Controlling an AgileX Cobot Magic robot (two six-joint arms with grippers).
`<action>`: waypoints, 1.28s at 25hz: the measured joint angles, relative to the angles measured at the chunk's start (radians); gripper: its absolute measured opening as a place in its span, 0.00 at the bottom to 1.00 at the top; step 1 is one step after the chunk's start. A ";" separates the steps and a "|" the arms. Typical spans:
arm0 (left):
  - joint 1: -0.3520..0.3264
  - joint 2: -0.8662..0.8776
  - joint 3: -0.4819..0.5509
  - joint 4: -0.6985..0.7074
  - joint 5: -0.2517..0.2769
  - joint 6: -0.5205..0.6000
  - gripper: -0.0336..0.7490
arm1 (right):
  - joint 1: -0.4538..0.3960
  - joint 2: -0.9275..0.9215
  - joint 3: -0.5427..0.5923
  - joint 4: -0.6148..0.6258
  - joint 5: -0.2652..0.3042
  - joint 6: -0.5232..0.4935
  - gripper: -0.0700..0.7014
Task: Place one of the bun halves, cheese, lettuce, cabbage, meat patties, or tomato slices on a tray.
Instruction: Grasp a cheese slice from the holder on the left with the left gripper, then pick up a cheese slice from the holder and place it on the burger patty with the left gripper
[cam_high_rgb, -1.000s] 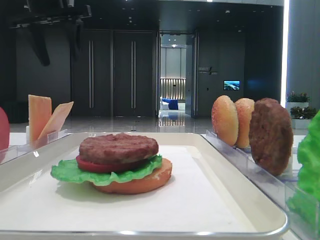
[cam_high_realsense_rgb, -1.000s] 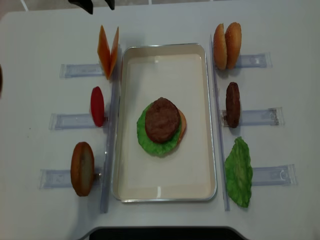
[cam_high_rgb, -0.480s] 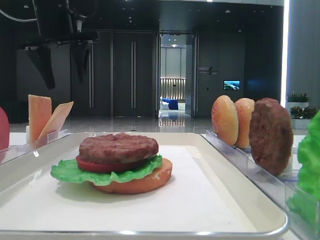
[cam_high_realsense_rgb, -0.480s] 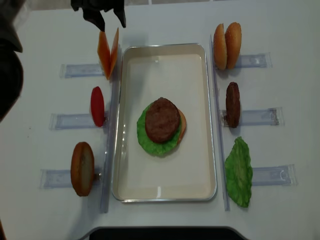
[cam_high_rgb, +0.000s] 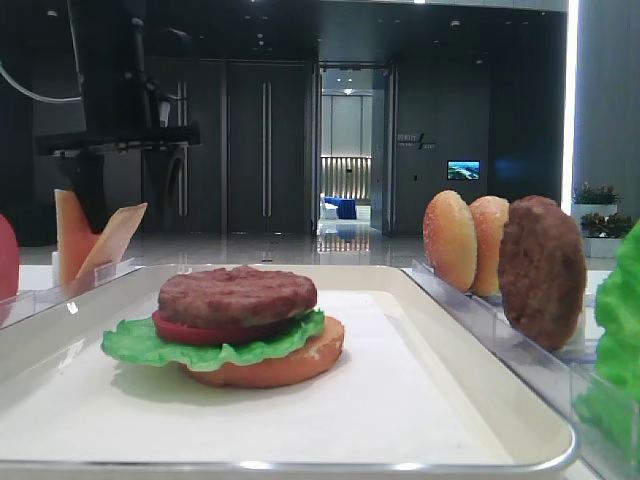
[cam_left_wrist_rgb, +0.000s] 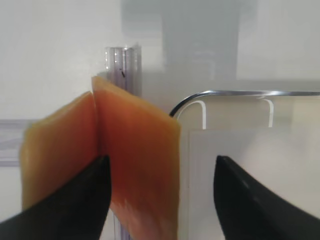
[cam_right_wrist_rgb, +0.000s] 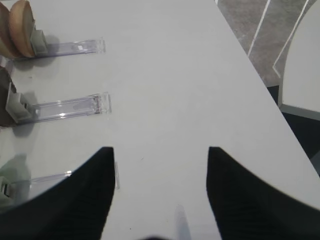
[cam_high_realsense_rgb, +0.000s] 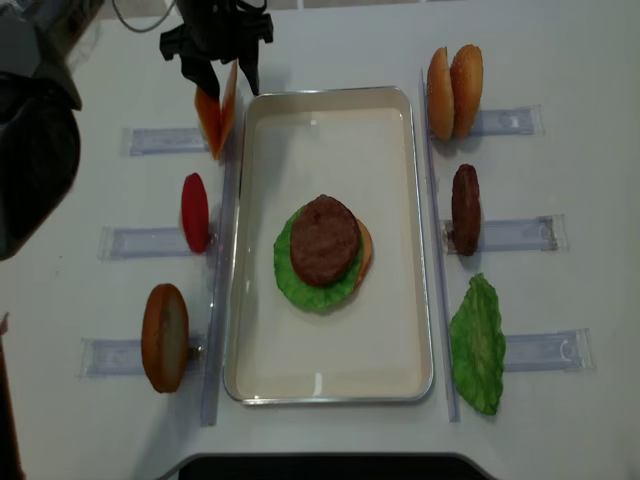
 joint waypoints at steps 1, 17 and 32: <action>0.000 0.005 0.000 0.000 0.000 0.000 0.66 | 0.000 0.000 0.000 0.000 0.000 0.000 0.60; -0.011 -0.107 -0.013 -0.078 0.006 0.030 0.08 | 0.000 0.000 0.000 0.000 0.000 0.000 0.60; -0.099 -0.408 0.289 -0.131 0.006 -0.033 0.08 | 0.000 0.000 0.000 0.000 0.000 0.000 0.60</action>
